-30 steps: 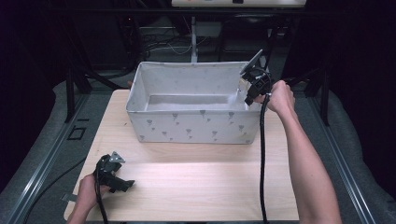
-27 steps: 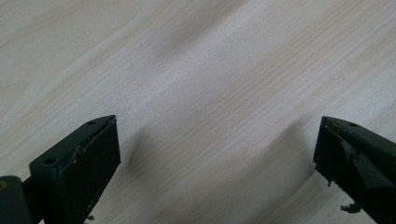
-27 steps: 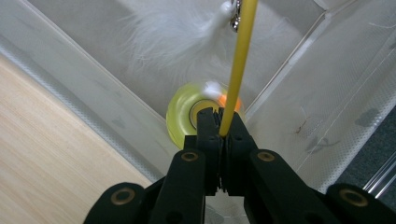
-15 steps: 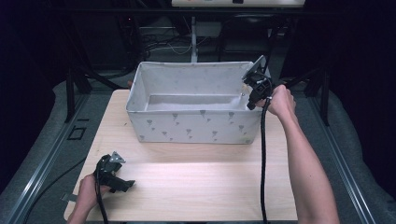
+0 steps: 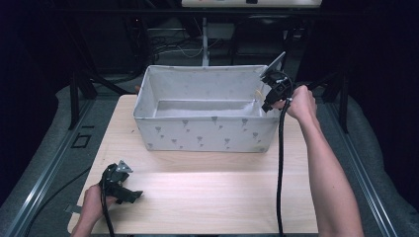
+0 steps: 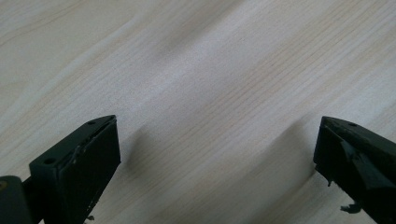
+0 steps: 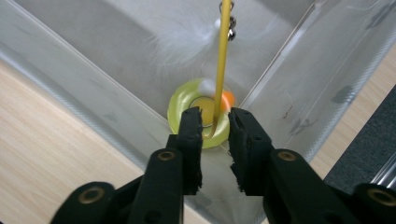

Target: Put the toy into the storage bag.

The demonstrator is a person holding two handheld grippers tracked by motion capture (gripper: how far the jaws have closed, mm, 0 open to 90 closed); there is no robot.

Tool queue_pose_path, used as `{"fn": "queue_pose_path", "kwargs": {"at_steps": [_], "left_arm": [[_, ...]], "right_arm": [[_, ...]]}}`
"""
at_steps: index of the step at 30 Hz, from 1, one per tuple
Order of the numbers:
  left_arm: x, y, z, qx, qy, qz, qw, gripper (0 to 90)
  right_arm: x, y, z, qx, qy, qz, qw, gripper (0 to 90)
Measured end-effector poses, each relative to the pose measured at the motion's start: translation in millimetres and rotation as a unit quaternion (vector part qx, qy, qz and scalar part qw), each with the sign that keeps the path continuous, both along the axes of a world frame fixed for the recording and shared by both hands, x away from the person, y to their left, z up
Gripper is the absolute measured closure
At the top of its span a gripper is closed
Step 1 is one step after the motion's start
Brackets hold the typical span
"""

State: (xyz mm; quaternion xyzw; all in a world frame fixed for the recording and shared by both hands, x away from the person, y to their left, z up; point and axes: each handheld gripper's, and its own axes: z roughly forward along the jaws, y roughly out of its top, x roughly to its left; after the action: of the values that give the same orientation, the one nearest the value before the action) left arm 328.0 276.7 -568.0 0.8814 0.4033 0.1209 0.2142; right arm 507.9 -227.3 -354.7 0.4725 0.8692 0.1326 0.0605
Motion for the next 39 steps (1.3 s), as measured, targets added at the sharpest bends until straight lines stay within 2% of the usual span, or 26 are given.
{"fn": "queue_pose_path", "kwargs": {"at_steps": [2,7,8,16,19,24,31,39], "left_arm": [[0.1,0.0,0.0,0.0,0.001,-0.001,1.0,0.6],[-0.1,-0.6,-0.3,0.002,0.001,0.0,1.0,0.6],[-0.1,-0.6,-0.3,0.001,0.001,0.0,1.0,0.6],[-0.2,-0.6,-0.3,0.002,0.001,0.0,1.0,0.6],[-0.2,-0.8,-0.3,0.002,0.001,-0.001,1.0,0.6],[-0.3,-0.8,-0.3,0.002,0.001,-0.001,1.0,0.6],[-0.4,-0.6,-0.5,0.003,-0.001,0.001,1.0,0.6],[-0.3,-0.8,-0.9,0.001,0.0,0.001,1.0,0.6]], "right_arm": [[-2.8,-0.3,8.7,0.012,-0.002,0.001,0.9999,66.6],[-11.4,-0.3,30.5,0.028,-0.026,0.001,0.9993,56.4],[-13.4,0.5,34.8,0.022,-0.028,0.003,0.9993,54.0],[-29.9,9.0,57.0,0.029,-0.047,0.02,0.9982,32.9],[-36.3,13.9,60.1,0.027,-0.042,0.03,0.9983,26.1],[-50.1,24.8,64.2,0.029,-0.047,0.047,0.9974,15.2],[-73.0,40.3,65.5,0.023,-0.058,0.077,0.995,9.5],[-97.6,54.6,46.1,0.017,-0.055,0.105,0.9928,3.1]]}}
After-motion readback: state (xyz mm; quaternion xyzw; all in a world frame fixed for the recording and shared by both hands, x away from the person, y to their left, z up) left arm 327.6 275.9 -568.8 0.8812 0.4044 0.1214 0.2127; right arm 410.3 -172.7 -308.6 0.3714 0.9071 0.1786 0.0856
